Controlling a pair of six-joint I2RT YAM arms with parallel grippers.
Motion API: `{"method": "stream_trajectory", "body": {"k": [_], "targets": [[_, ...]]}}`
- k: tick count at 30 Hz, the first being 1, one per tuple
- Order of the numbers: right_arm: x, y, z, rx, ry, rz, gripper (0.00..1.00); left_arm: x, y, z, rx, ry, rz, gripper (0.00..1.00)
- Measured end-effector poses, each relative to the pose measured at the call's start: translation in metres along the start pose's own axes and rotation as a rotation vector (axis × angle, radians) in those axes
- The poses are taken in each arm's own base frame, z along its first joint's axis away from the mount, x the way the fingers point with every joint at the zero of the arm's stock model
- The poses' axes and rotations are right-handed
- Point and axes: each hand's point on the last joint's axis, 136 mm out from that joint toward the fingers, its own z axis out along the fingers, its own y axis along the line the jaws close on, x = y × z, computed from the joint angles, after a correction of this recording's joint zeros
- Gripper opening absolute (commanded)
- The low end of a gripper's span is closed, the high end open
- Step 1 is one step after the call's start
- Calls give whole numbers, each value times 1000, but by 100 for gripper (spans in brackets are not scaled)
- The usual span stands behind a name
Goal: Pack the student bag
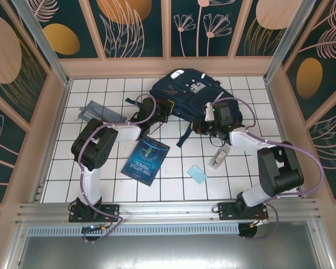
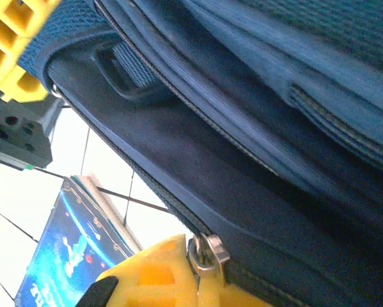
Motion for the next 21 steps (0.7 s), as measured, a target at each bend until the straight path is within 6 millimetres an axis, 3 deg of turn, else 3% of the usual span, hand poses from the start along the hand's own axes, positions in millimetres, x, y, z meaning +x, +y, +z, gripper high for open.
{"method": "stream_trajectory", "body": {"k": [10,14,17,21], "targets": [[6,-40,-33,127,3,12,0,-2,5,-2,-18,71,78,0],[13,-44,-33,146,31,15,0,-5,7,-1,-44,89,125,0],[22,-32,-29,130,65,5,0,-12,2,10,-40,100,159,2],[35,9,-10,32,114,3,0,-40,-2,35,-24,99,195,70]]}}
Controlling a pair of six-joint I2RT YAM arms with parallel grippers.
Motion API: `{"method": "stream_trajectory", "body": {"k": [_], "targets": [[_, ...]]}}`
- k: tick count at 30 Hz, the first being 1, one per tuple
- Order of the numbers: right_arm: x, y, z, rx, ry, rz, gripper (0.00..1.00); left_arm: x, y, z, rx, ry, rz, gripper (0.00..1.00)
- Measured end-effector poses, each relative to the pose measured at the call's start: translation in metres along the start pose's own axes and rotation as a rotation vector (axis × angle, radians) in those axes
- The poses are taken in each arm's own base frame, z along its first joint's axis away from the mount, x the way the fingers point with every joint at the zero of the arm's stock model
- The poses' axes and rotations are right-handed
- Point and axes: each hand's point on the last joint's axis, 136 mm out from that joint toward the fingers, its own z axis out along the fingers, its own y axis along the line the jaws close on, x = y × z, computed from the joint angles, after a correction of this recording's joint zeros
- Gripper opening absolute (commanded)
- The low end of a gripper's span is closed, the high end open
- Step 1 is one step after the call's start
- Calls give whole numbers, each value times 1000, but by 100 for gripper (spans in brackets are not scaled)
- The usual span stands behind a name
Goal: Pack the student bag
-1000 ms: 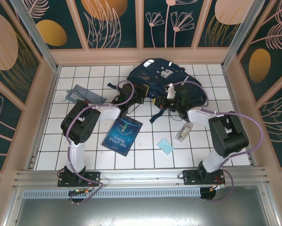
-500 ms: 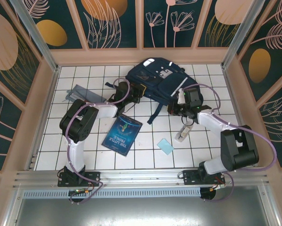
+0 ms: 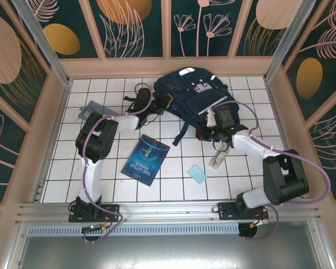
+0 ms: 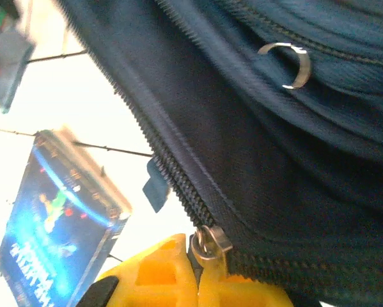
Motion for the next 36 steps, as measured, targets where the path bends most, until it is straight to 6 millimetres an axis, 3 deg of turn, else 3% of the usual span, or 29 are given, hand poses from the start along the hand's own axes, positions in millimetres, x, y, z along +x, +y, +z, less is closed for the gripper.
{"method": "stream_trajectory", "body": {"k": [2,5,7,10,15,18,22,24,28,31,34,36], "targets": [[7,16,11,-51,30,17,0,-14,3,4,-7,-8,10,91],[16,34,31,-104,89,58,0,-31,7,-2,-34,-38,42,98],[15,42,43,-123,112,75,0,-37,9,-14,-55,-59,61,99],[0,57,60,-164,107,84,0,-38,7,-47,-87,-90,89,98],[-42,85,77,-240,54,60,0,-17,-6,-98,-62,-98,101,94],[-53,93,79,-255,39,46,0,-7,2,-105,-61,-90,82,90],[-54,97,79,-262,38,40,0,4,17,-90,-82,-46,56,84],[-52,99,79,-262,43,37,0,10,21,-76,-83,-21,50,80],[-47,103,77,-267,49,30,0,21,24,-47,-55,25,27,37],[-42,104,72,-269,50,31,0,27,26,-33,-33,50,11,28],[-39,101,68,-258,51,39,0,32,29,-29,-17,74,-12,0],[-35,98,68,-248,59,44,0,34,26,-28,1,85,-19,0]]}}
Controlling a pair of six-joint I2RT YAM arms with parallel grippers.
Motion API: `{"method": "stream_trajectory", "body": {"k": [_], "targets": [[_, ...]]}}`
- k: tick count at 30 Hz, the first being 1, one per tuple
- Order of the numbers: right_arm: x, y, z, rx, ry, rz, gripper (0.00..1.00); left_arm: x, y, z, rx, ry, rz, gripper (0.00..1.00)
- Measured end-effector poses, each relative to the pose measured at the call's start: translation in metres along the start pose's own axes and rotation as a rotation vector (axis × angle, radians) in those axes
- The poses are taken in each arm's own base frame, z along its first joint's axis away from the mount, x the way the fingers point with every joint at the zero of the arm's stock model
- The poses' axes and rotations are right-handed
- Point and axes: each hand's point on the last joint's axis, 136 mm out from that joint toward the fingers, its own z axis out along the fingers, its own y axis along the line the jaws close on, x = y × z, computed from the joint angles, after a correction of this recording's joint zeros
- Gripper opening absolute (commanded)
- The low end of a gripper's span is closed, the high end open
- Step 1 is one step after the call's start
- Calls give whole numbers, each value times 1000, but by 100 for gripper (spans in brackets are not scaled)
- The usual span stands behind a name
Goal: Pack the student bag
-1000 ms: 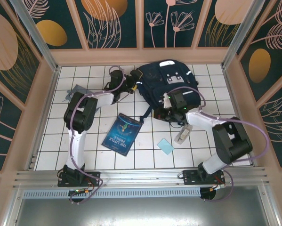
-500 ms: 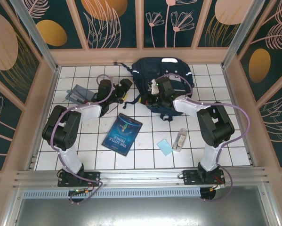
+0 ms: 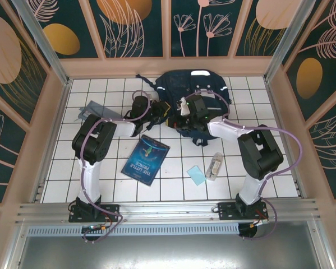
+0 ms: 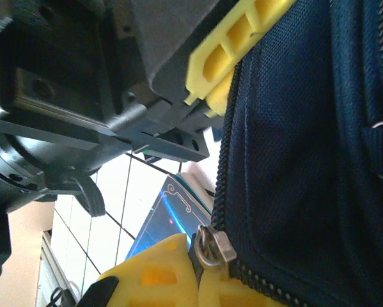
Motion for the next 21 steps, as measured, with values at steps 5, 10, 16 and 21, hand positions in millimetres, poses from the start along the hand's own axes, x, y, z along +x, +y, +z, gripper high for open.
{"method": "stream_trajectory", "body": {"k": [5,10,16,21], "targets": [[8,-8,-10,54,-3,4,0,7,0,1,3,33,1,0],[34,-30,-34,121,2,16,0,2,10,-3,-31,44,10,0],[45,-69,-73,186,-9,110,0,-12,23,-10,-72,35,29,0],[39,-97,-99,263,-29,119,0,-22,24,-14,-70,35,47,0]]}}
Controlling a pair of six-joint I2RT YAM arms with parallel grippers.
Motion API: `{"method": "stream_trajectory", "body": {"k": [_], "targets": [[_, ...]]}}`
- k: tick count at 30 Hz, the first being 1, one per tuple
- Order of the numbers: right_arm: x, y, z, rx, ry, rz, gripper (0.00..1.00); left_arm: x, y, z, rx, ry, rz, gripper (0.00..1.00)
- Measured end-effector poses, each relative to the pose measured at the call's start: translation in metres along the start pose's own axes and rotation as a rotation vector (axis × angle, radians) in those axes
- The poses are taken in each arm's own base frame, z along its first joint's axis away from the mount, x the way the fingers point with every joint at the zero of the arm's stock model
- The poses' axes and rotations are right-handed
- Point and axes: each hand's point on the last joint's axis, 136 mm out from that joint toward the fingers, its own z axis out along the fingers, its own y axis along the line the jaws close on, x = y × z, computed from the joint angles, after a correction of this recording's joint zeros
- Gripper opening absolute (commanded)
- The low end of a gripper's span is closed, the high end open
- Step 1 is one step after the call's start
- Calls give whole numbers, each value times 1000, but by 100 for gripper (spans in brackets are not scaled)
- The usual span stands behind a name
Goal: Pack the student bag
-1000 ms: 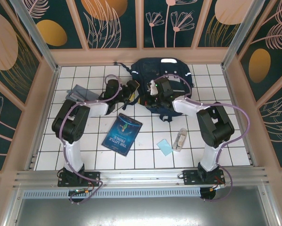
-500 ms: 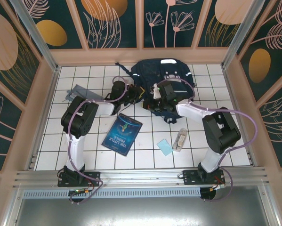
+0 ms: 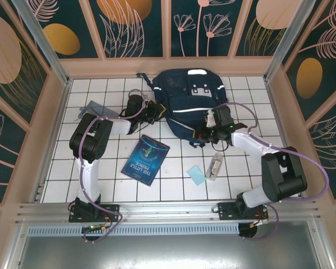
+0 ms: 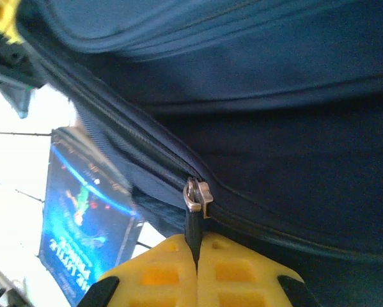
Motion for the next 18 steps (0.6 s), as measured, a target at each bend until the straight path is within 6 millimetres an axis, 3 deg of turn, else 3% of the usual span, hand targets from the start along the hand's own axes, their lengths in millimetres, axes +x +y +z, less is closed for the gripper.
{"method": "stream_trajectory", "body": {"k": [4,8,9,11,13,18], "targets": [[-20,-40,-17,76,-52,38,0,-8,1,-5,-3,8,14,0],[-39,-44,-24,82,-86,24,0,-14,1,-6,-25,12,40,0],[-40,-41,-24,72,-83,19,0,-17,-2,-5,-28,11,49,9],[-36,-30,-19,38,-62,9,0,-27,-14,-4,-18,3,63,45],[-30,-14,-13,-3,-43,5,0,-43,-25,-2,2,-18,78,97],[-9,46,8,-170,8,-23,0,-73,-29,-15,-25,-91,102,99]]}}
